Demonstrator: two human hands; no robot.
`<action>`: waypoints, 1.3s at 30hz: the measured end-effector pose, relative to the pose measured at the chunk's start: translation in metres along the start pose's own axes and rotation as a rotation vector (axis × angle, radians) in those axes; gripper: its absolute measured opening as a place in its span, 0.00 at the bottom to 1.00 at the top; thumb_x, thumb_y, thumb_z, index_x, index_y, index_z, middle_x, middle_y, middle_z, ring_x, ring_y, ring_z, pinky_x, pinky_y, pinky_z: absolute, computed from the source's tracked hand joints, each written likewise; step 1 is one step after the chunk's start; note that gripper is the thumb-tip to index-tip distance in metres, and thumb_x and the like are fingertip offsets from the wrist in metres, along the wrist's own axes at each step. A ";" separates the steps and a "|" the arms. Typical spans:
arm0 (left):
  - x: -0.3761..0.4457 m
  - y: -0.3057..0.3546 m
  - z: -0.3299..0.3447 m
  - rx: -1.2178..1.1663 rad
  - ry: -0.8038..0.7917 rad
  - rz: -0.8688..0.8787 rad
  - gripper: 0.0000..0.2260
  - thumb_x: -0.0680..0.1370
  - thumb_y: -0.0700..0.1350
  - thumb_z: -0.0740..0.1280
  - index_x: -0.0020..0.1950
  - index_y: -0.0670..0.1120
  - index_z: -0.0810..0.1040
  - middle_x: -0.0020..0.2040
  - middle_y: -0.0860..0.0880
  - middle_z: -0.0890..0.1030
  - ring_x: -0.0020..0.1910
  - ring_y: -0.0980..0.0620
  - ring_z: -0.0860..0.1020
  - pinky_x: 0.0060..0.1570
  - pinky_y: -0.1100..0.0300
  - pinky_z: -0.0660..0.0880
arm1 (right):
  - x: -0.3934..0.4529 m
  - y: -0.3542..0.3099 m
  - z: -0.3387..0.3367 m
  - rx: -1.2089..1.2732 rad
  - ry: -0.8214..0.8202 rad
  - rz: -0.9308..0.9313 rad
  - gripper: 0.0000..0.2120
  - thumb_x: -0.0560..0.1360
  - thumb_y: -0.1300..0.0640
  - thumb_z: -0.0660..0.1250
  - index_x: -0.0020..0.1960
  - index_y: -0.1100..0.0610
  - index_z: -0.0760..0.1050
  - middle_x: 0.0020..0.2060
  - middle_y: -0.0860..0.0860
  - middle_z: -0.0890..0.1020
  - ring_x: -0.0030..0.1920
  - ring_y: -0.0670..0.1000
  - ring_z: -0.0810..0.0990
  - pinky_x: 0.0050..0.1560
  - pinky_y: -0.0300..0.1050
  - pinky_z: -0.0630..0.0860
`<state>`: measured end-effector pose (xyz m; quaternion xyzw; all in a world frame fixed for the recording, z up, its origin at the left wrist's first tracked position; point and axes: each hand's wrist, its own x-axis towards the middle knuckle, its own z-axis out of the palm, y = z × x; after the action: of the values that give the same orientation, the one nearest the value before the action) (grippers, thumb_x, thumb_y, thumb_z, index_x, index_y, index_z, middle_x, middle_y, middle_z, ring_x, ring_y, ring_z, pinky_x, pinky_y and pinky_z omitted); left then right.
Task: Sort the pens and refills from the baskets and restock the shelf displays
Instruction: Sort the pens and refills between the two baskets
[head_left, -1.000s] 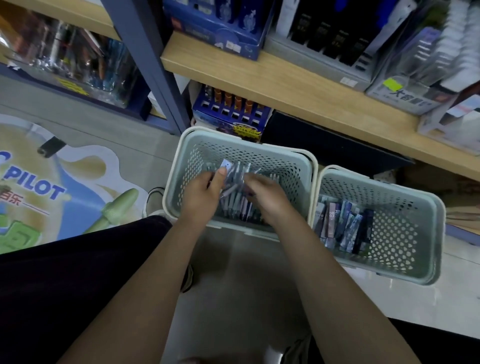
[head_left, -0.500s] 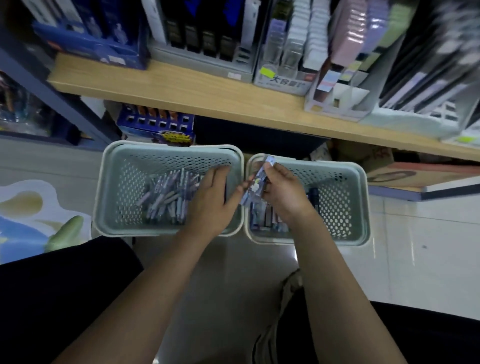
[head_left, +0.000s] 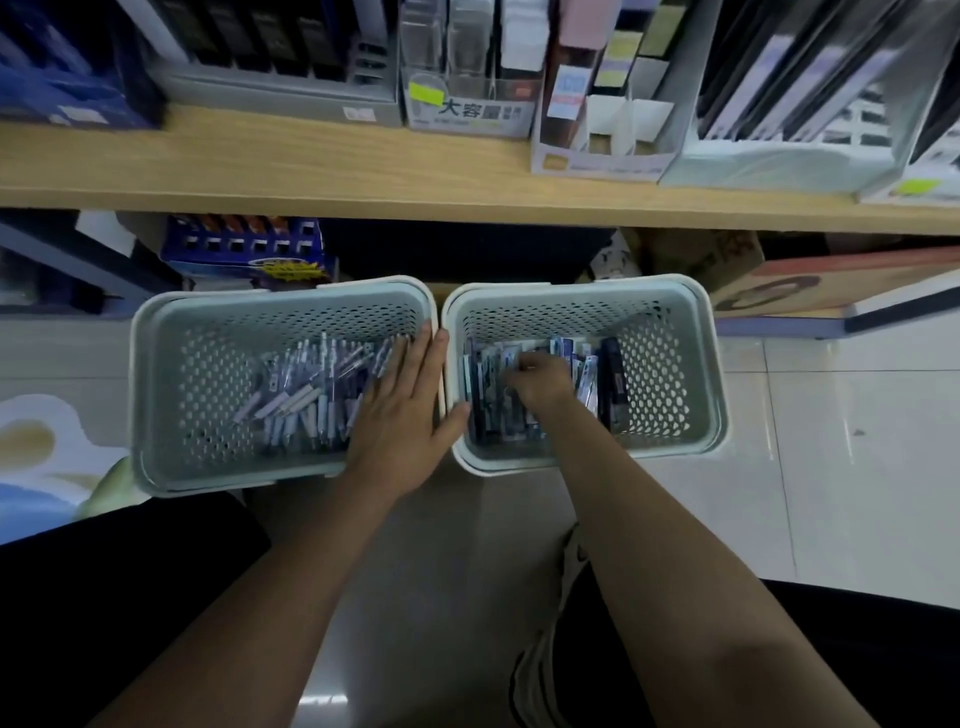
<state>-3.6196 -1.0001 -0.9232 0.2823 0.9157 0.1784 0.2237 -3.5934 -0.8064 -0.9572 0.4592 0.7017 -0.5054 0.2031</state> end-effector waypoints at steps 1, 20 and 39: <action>0.000 0.000 0.000 -0.004 -0.002 -0.007 0.34 0.81 0.65 0.50 0.80 0.58 0.36 0.78 0.60 0.32 0.81 0.53 0.38 0.78 0.44 0.51 | 0.002 0.002 0.003 -0.013 0.012 -0.024 0.05 0.78 0.62 0.70 0.51 0.63 0.80 0.41 0.57 0.80 0.40 0.52 0.77 0.44 0.40 0.76; -0.057 -0.133 -0.054 0.065 0.469 -0.463 0.37 0.75 0.57 0.58 0.79 0.38 0.60 0.79 0.34 0.59 0.78 0.33 0.58 0.72 0.33 0.57 | -0.083 -0.091 0.109 0.068 -0.209 -0.344 0.05 0.80 0.52 0.65 0.52 0.50 0.78 0.39 0.46 0.80 0.41 0.49 0.80 0.46 0.50 0.77; -0.060 -0.169 -0.060 -0.055 0.481 -0.568 0.39 0.74 0.55 0.66 0.80 0.42 0.59 0.65 0.39 0.75 0.46 0.36 0.79 0.34 0.52 0.71 | -0.017 -0.071 0.184 -0.324 -0.111 -0.003 0.10 0.79 0.52 0.69 0.46 0.59 0.75 0.36 0.56 0.82 0.29 0.50 0.79 0.28 0.38 0.76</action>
<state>-3.6791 -1.1793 -0.9308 -0.0392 0.9787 0.1951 0.0501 -3.6785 -0.9839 -0.9818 0.3909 0.7623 -0.4107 0.3121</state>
